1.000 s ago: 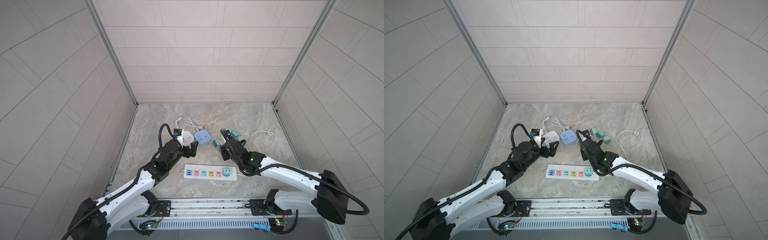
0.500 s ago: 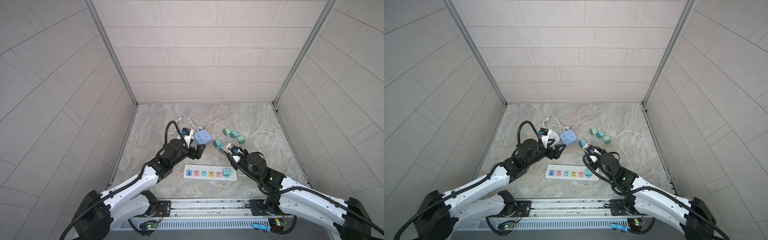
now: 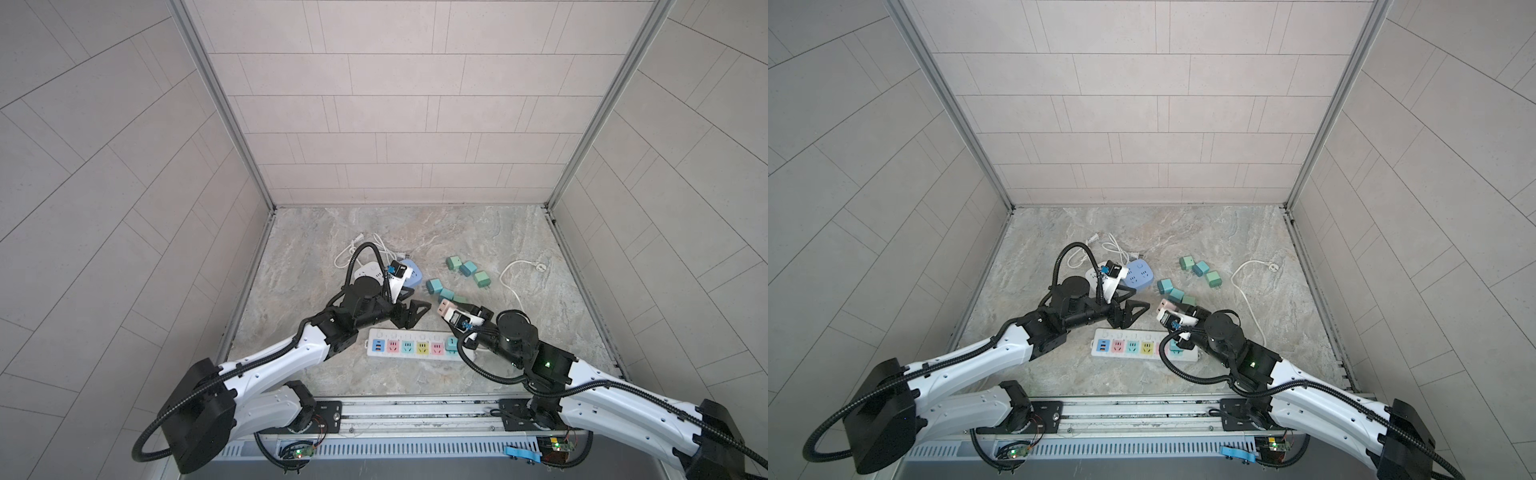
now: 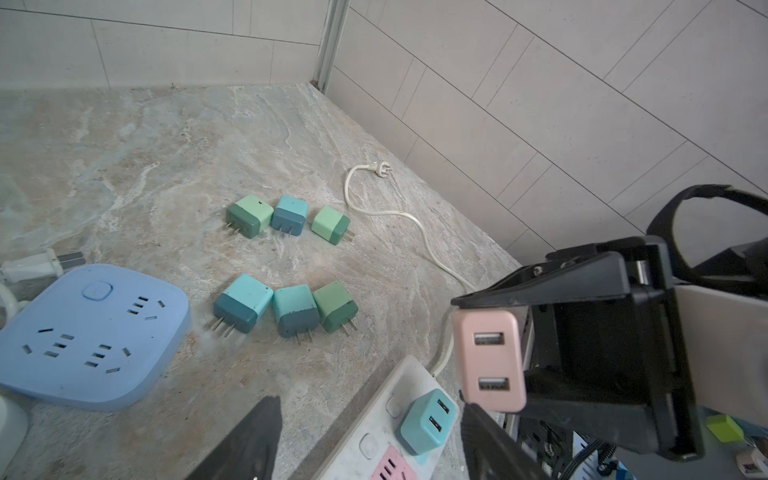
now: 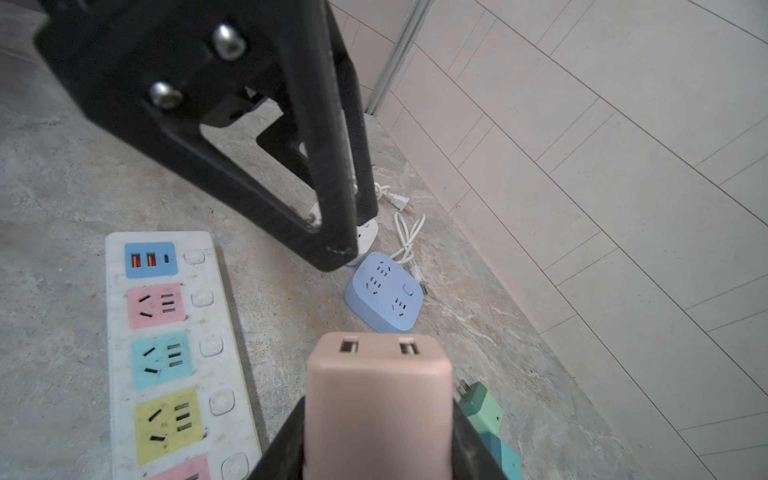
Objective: Insert the plug
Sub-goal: 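Carry the pink adapter toward the left gripper while the left gripper approaches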
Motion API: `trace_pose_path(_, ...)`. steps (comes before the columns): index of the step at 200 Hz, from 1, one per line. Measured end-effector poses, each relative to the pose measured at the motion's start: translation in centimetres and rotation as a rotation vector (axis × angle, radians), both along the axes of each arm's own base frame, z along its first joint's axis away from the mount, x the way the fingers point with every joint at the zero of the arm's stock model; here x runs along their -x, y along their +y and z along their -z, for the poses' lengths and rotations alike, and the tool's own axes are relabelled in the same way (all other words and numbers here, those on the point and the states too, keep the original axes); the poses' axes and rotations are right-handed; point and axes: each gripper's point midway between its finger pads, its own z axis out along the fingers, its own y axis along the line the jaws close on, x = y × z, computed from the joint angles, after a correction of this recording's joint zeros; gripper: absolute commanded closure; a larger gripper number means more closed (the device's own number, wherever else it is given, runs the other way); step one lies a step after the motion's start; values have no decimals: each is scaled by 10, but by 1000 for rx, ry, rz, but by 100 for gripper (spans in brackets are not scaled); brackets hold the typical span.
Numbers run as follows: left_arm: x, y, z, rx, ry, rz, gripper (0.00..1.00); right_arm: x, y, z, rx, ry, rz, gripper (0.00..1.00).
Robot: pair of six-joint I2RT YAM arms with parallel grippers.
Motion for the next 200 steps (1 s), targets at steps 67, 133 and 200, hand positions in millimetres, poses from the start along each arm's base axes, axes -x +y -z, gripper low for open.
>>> trace_pose_path(67, 17, -18, -8, 14, -17, 103, 29, 3, 13, 7, 76, -40, -56, 82)
trace_pose_path(133, 22, -35, 0, -20, 7, 160, 39, 2, 23, -8, 72, -94, -80, 81)
trace_pose_path(200, 32, -42, 1, -61, -11, 213, 55, 0, 29, -16, 101, -139, -99, 81)
